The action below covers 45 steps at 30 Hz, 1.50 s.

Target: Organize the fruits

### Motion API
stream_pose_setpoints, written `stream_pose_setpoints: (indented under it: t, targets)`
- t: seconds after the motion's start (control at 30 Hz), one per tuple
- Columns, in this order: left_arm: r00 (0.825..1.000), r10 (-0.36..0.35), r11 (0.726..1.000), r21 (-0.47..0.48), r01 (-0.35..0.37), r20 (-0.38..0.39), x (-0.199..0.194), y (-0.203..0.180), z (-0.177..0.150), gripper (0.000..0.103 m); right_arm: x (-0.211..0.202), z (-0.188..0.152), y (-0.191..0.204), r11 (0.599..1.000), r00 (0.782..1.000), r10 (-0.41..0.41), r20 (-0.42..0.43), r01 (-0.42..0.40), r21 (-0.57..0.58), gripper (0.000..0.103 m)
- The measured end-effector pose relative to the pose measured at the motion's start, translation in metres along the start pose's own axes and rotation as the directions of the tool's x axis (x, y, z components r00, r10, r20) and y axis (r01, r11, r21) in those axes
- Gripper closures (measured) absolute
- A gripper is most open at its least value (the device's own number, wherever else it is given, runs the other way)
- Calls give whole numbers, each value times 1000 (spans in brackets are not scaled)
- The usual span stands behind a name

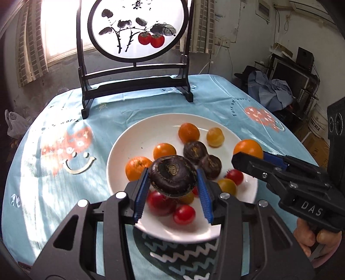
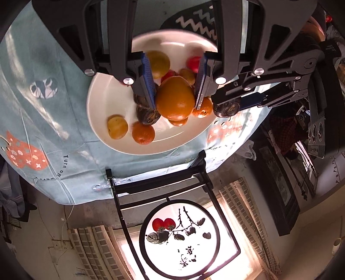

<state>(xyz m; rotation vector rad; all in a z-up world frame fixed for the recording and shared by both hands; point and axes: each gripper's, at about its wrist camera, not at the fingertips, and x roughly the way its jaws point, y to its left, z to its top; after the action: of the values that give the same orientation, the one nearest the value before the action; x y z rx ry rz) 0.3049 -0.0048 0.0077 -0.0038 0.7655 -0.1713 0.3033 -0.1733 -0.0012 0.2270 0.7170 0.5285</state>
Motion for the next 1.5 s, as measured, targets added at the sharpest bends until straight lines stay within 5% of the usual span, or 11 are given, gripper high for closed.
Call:
stream_pose_setpoints:
  t: [0.3, 0.53, 0.67, 0.7, 0.8, 0.9, 1.0, 1.5]
  targets:
    - [998, 40, 998, -50, -43, -56, 51, 30, 26, 59, 49, 15, -17, 999, 997, -29, -66, 28, -15, 67]
    - [995, 85, 995, -53, -88, -50, 52, 33, 24, 55, 54, 16, -15, 999, 996, -37, -80, 34, -40, 63]
    - [987, 159, 985, -72, -157, 17, 22, 32, 23, 15, 38, 20, -6, 997, 996, -52, -68, 48, -60, 50]
    - [984, 173, 983, -73, -170, 33, 13, 31, 22, 10, 30, 20, -3, 997, 997, -53, -58, 50, -59, 35]
    - [983, 176, 982, -73, -172, 52, -15, 27, 16, 3, 6, 16, 10, 996, 998, -41, -44, 37, -77, 34]
    - [985, 164, 984, -76, -160, 53, -44, 22, 4, 2, -14, 4, 28, 988, 993, -85, -87, 73, -133, 32]
    - [982, 178, 982, -77, -173, 60, -73, 16, -16, 2, -37, -17, 45, 977, 987, -121, -106, 100, -188, 1]
    - [986, 145, 989, -35, -142, 88, -180, -21, -118, 2, -133, -110, 83, 955, 978, -184, -95, 156, -251, 1]
